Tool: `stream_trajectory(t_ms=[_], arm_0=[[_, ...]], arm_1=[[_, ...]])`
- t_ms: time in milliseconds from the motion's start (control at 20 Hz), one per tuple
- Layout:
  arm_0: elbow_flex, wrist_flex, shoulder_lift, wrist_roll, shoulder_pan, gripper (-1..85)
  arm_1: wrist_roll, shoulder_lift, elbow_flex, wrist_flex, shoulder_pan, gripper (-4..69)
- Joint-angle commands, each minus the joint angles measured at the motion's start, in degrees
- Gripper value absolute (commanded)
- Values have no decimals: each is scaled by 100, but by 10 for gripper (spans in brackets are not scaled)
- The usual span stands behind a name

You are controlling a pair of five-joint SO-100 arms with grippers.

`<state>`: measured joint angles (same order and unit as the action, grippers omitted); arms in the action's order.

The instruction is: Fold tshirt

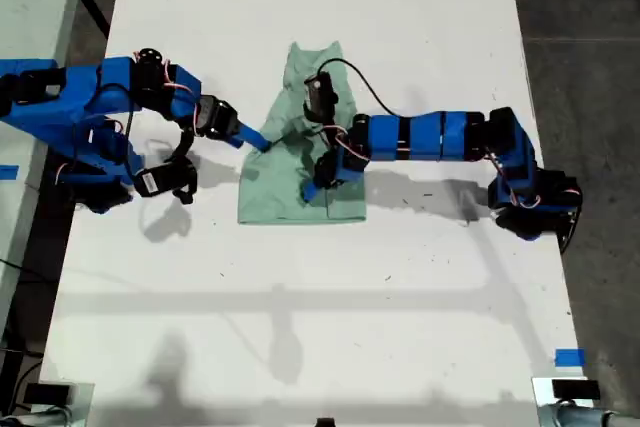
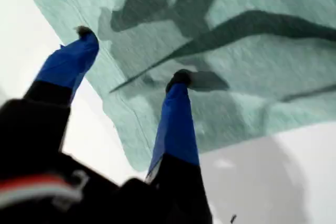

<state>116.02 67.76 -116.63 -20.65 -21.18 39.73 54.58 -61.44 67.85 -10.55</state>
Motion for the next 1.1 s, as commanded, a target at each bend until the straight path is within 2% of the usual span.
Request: stream_trajectory(t_ms=[0, 150, 350, 550, 850, 1050], arm_0=[[-62, 9, -281, 97, 18, 256], [-352, 334, -281, 185, 53, 257], [-378, 589, -229, 343, 132, 257], [-132, 360, 343, 404, 176, 256], [721, -598, 1090, 369, -26, 252], [694, -729, 1969, 343, -202, 258]], arm_1=[[26, 1107, 422, 1011, 53, 269], [229, 2303, 167, 1749, -18, 260], [308, 3252, -598, 2004, -149, 247], [308, 3322, -1020, 1819, -141, 232], [316, 3357, -1283, 1644, -79, 217], [308, 3498, -1608, 1459, -44, 209]])
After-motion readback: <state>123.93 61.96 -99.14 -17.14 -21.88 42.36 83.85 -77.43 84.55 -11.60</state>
